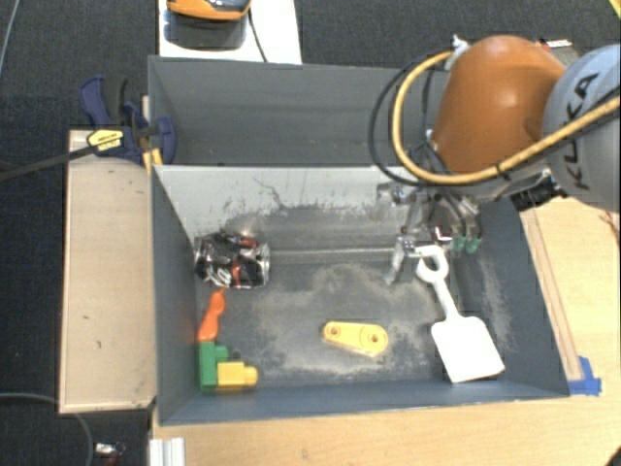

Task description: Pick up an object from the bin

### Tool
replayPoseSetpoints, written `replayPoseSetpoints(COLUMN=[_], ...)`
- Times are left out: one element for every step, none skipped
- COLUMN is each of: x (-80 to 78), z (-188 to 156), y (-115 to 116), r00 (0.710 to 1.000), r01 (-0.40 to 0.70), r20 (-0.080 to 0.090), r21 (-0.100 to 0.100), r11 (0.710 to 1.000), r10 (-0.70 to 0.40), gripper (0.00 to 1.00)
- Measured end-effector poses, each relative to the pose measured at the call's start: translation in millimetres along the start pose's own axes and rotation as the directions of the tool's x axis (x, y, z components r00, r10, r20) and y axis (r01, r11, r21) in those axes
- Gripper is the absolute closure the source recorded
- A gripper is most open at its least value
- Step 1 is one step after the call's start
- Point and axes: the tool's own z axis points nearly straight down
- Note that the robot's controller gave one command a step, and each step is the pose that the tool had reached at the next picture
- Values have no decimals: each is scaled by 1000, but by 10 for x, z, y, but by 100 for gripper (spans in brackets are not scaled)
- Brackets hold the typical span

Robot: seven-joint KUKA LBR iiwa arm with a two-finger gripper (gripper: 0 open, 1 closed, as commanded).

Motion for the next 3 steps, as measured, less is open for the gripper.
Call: replayPoseSetpoints(x=[0,77,-178], z=[0,303,655], y=[0,462,630], r00=[1000,998,998], r01=[0,-65,-66], r20=[0,4,10], r21=[0,-1,0], r11=[1000,998,998], r10=[0,65,66], gripper=[0,0,0])
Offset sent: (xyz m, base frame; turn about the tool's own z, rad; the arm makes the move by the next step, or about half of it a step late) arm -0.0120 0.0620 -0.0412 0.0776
